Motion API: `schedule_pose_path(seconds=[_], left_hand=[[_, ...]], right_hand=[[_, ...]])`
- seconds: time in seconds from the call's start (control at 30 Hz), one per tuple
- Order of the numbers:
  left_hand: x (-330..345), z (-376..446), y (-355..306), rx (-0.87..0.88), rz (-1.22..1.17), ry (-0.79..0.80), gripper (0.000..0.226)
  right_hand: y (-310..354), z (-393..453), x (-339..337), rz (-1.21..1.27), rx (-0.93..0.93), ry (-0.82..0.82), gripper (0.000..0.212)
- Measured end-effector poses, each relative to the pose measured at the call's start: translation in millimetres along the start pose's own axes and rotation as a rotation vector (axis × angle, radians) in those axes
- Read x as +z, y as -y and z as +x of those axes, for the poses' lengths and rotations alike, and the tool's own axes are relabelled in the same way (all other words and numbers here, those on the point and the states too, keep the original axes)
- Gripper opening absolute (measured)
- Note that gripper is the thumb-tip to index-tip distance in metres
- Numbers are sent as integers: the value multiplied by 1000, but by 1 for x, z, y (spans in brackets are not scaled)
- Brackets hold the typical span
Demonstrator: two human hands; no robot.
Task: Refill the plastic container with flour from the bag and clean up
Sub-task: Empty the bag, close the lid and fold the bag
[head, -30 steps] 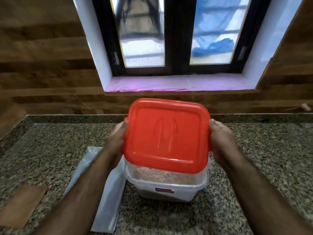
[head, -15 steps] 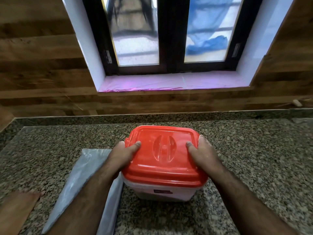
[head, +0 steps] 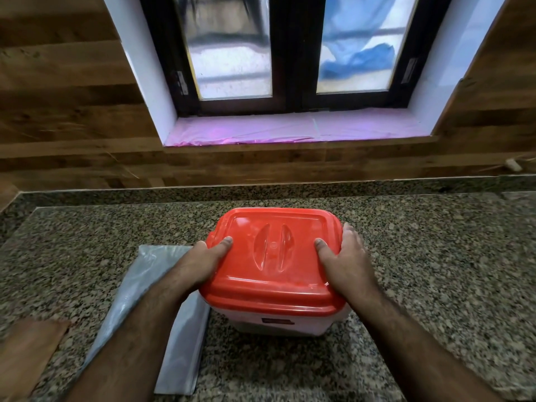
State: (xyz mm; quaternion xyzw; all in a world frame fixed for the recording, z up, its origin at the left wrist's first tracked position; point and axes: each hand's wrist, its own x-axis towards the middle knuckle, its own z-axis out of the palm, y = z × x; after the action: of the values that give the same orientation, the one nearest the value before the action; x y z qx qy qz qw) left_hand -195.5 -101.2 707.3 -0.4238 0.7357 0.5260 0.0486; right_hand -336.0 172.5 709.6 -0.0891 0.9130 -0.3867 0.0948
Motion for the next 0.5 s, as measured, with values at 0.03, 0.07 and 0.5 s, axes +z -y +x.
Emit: schedule_pose_path(seconds=[0.03, 0.07, 0.5], left_hand=[[0, 0, 1, 4, -9, -2, 118], [0, 0, 2, 12, -9, -6, 116], [13, -16, -10, 76, -62, 34, 55]], right_hand=[[0, 2, -1, 25, 41, 15, 93], [-1, 4, -2, 52, 87, 45, 94], [-18, 13, -17, 388, 255, 274, 72]])
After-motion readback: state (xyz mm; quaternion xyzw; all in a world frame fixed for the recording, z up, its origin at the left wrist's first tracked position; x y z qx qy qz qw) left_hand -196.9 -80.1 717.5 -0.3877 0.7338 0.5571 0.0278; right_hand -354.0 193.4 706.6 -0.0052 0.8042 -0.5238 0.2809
